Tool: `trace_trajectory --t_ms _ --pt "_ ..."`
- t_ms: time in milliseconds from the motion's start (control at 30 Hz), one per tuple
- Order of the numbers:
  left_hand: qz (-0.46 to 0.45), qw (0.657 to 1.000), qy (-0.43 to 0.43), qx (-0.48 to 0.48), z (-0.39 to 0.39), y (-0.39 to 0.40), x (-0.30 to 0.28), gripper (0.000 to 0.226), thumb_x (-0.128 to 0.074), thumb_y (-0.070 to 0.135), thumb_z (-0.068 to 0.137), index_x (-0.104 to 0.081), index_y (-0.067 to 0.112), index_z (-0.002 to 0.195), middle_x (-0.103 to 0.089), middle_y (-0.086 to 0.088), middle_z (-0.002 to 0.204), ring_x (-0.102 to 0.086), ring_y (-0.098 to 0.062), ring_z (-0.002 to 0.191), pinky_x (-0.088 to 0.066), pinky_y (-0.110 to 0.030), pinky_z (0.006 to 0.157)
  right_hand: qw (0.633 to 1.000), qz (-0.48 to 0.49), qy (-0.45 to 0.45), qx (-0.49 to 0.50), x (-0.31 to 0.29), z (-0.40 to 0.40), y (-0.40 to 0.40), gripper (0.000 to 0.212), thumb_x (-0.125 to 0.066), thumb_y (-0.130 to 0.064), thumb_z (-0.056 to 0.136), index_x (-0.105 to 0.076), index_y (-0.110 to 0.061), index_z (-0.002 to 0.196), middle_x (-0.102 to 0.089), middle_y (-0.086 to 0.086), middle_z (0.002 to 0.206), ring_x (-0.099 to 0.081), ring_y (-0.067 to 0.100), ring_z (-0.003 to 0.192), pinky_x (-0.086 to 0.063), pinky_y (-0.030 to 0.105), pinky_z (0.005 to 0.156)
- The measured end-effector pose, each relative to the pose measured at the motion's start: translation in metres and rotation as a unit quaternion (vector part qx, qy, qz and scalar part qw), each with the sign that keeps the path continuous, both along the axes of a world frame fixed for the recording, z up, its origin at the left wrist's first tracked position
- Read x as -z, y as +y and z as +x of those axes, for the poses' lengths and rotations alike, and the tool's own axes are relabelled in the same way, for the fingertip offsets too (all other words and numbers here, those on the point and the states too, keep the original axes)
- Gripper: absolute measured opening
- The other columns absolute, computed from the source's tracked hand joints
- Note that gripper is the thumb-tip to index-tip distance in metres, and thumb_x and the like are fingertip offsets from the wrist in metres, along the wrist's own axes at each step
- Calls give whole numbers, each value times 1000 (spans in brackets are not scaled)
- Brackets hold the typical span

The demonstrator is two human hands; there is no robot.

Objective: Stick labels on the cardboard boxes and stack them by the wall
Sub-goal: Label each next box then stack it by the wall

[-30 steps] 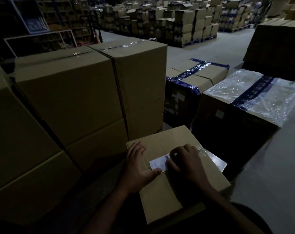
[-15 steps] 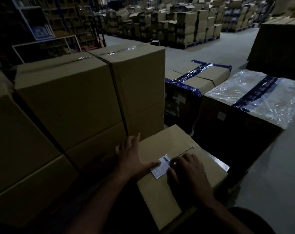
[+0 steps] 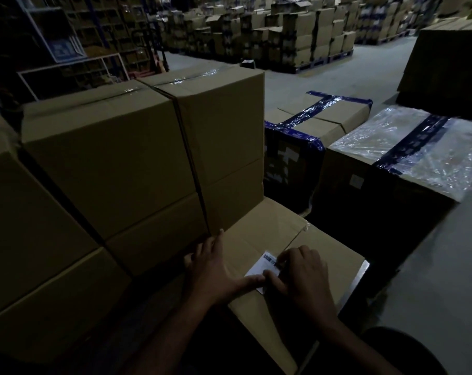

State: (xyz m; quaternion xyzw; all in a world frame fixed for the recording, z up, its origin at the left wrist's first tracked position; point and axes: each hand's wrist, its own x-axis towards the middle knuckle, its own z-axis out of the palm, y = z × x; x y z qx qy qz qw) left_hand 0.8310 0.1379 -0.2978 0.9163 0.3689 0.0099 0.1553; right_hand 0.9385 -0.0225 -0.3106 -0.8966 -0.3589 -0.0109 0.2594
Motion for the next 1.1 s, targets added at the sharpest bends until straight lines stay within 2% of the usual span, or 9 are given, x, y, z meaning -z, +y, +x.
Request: trace_trajectory --t_ms 67,167,333,500,667,800,967,1100 --pt "6 1000 -5 0 0 0 1 150 -30 110 36 -1 27 157 -15 2 163 -18 -20 146 -16 -50 115 1000 -5 12 -12 0 3 0 38 -48 -64 78 -51 -35 102 -37 -15 96 -31 5 90 -21 26 79" --pt "-4 1000 -12 1 -1 0 2 149 -32 110 37 -1 27 157 -14 1 163 -15 -21 147 -14 -51 116 1000 -7 9 -16 1 2 2 42 -55 -59 82 -51 -35 116 -39 -15 105 -27 2 95 -20 24 82" --pt "-5 1000 -16 1 -2 0 3 149 -32 109 37 0 28 157 -14 1 163 -16 -21 147 -15 -51 117 999 3 36 -22 -7 5 3 26 -61 -51 82 -49 -39 101 -39 -17 97 -37 5 95 -20 24 81" --pt "-8 1000 -14 5 -2 0 2 147 -33 109 40 0 27 157 -13 1 164 -15 -21 148 -14 -52 117 999 -22 31 -31 -8 5 4 39 -58 -52 84 -50 -40 120 -34 -17 101 -26 2 95 -18 26 81" --pt "3 1000 -14 5 -2 -1 2 147 -29 109 38 -2 26 157 -15 0 163 -18 -22 147 -16 -52 116 998 -12 61 -29 -11 8 5 29 -62 -48 83 -57 -39 110 -39 -17 98 -35 6 99 -19 27 82" --pt "-3 1000 -11 5 -3 -1 2 147 -29 109 39 -1 27 157 -14 0 164 -16 -23 148 -15 -53 117 998 -23 52 -29 -10 9 6 40 -61 -50 82 -52 -42 120 -34 -17 100 -26 2 96 -18 27 81" --pt "-2 1000 -13 4 -3 0 3 146 -29 109 40 -1 27 157 -15 0 164 -17 -22 148 -15 -52 117 997 -34 68 -35 -15 12 7 34 -63 -47 82 -56 -38 115 -35 -16 101 -37 8 109 -19 27 83" --pt "-2 1000 -12 4 -3 -1 2 145 -29 108 40 -2 27 157 -14 0 164 -15 -22 148 -13 -51 116 998 -27 51 -31 -14 11 7 38 -64 -46 82 -54 -40 119 -34 -15 100 -30 5 100 -19 27 83"
